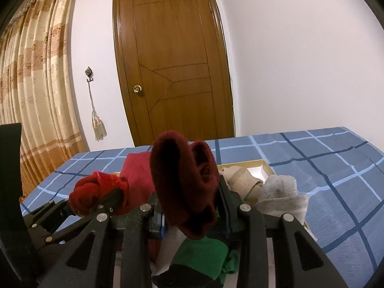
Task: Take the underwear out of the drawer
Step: 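Lower the garments into the tray and open both tools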
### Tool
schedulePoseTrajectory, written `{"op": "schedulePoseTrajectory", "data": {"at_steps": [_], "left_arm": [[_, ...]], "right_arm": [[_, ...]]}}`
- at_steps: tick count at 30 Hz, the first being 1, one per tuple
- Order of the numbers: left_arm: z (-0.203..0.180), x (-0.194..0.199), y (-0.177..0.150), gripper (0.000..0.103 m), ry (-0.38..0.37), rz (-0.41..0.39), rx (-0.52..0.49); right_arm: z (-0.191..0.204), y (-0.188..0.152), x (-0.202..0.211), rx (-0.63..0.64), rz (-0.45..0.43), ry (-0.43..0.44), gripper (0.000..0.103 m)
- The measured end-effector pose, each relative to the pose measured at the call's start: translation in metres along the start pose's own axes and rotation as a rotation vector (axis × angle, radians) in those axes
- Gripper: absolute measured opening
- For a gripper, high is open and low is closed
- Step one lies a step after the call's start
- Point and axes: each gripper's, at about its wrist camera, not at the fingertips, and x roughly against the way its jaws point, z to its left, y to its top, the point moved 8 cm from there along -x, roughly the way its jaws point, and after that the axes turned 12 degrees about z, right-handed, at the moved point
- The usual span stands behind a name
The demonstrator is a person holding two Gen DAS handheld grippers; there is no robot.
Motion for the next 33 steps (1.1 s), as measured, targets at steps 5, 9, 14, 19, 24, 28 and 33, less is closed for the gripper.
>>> {"op": "schedulePoseTrajectory", "data": {"at_steps": [5, 9, 14, 19, 24, 28, 33], "left_arm": [[0.001, 0.001, -0.001, 0.037, -0.002, 0.001, 0.0], [0.001, 0.001, -0.001, 0.037, -0.001, 0.002, 0.0], [0.002, 0.0, 0.0, 0.037, -0.01, 0.009, 0.006], [0.004, -0.003, 0.0, 0.037, -0.015, 0.016, 0.011], [0.004, -0.002, 0.001, 0.037, -0.014, 0.016, 0.01], [0.005, -0.002, 0.001, 0.039, -0.007, 0.015, 0.011], [0.004, -0.002, 0.002, 0.039, -0.003, 0.014, 0.01]], "right_arm": [[-0.004, 0.0, -0.01, -0.013, 0.045, 0.002, 0.036], [-0.006, -0.002, -0.022, -0.02, 0.095, -0.001, 0.036], [-0.007, -0.005, -0.028, -0.021, 0.124, -0.002, 0.036], [-0.007, -0.007, -0.034, -0.014, 0.148, -0.003, 0.036], [-0.005, -0.008, -0.035, -0.009, 0.157, 0.007, 0.036], [-0.005, -0.008, -0.036, -0.008, 0.158, 0.02, 0.038], [-0.005, -0.008, -0.036, -0.007, 0.155, 0.028, 0.038]]}}
